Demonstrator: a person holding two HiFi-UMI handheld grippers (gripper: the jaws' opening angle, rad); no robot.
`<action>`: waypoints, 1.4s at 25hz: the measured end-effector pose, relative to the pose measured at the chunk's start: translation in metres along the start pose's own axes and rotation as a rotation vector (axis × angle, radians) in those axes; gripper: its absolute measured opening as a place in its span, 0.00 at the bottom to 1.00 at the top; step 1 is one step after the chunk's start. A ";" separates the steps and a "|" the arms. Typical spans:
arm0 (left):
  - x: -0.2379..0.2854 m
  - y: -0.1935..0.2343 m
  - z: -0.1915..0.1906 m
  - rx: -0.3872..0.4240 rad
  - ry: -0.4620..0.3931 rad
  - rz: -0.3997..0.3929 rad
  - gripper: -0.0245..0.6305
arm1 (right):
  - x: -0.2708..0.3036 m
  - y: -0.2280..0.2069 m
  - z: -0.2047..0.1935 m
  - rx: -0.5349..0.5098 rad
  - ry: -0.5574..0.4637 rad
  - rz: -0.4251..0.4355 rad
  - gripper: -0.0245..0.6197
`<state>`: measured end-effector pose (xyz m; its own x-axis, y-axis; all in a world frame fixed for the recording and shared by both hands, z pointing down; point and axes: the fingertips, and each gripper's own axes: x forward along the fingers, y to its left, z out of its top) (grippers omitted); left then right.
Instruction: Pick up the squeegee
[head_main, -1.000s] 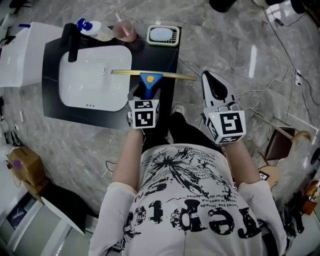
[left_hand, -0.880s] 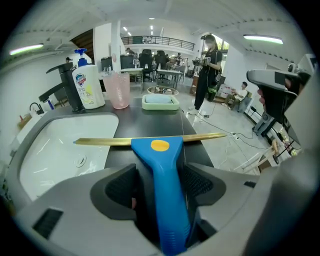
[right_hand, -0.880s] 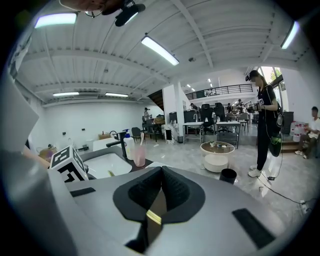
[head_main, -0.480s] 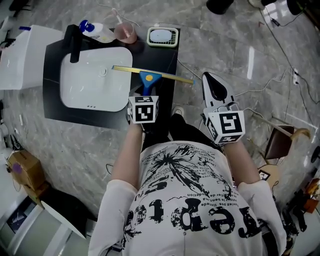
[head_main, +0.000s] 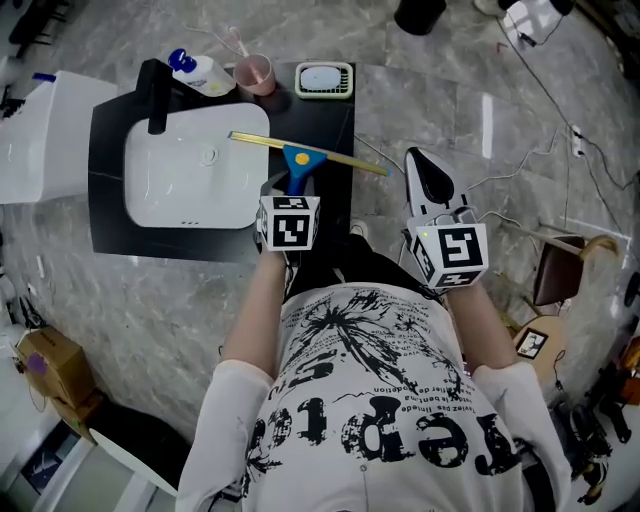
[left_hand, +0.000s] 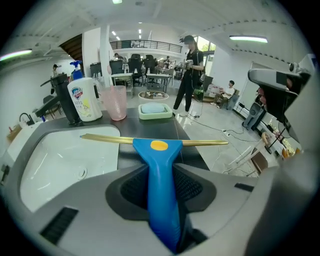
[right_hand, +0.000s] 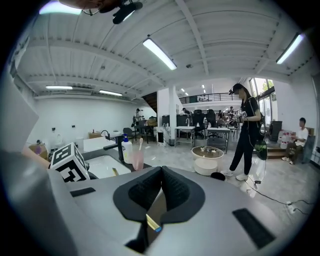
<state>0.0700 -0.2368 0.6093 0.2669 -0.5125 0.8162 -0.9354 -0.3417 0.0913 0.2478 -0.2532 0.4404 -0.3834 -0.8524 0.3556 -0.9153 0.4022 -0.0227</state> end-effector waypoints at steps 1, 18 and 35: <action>-0.005 0.001 0.003 0.008 -0.013 -0.008 0.25 | -0.003 0.005 0.003 -0.001 -0.005 -0.007 0.06; -0.175 0.029 0.109 0.100 -0.499 -0.046 0.25 | -0.058 0.062 0.075 -0.045 -0.155 -0.123 0.06; -0.327 0.044 0.153 0.158 -0.935 -0.017 0.25 | -0.108 0.097 0.120 -0.095 -0.304 -0.120 0.06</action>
<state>-0.0231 -0.2054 0.2592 0.4223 -0.9062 0.0217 -0.9055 -0.4229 -0.0354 0.1853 -0.1626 0.2875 -0.3061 -0.9504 0.0555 -0.9459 0.3102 0.0947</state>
